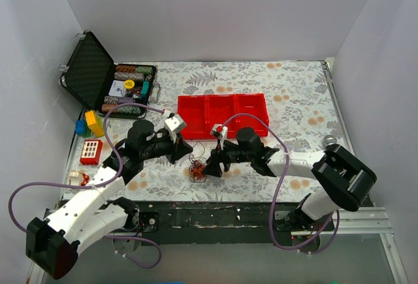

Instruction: Untangle the cables

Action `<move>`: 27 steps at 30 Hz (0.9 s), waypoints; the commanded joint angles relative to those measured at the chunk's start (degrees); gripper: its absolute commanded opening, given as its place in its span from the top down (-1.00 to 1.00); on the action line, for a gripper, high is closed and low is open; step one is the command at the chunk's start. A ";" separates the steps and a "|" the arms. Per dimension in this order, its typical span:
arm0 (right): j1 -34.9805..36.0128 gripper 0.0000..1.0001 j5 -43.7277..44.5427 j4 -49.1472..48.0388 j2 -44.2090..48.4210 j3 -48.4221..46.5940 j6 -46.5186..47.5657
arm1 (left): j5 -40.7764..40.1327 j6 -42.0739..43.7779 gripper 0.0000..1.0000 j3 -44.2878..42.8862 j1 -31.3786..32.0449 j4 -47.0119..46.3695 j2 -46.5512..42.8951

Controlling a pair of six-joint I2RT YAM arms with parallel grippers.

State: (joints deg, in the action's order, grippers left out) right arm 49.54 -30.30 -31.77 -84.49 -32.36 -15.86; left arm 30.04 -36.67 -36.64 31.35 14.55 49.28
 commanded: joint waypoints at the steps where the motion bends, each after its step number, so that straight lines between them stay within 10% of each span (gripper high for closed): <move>1: 0.47 -0.37 -1.34 -4.18 -1.90 -2.88 0.65 | -0.95 -0.78 1.00 0.08 0.20 -1.10 -1.20; 12: 0.65 0.44 -4.50 -1.20 -5.95 -5.61 1.00 | -1.92 -0.78 1.00 -0.53 0.20 -1.27 0.03; 27: 1.44 0.97 -3.63 1.89 -6.22 -4.65 2.32 | -4.90 -0.60 1.00 -0.45 0.20 -1.54 -0.32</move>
State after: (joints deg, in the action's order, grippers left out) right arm 50.54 -34.09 -30.48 -91.50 -36.29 -14.79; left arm 26.92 -37.39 -36.56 31.35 14.48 49.45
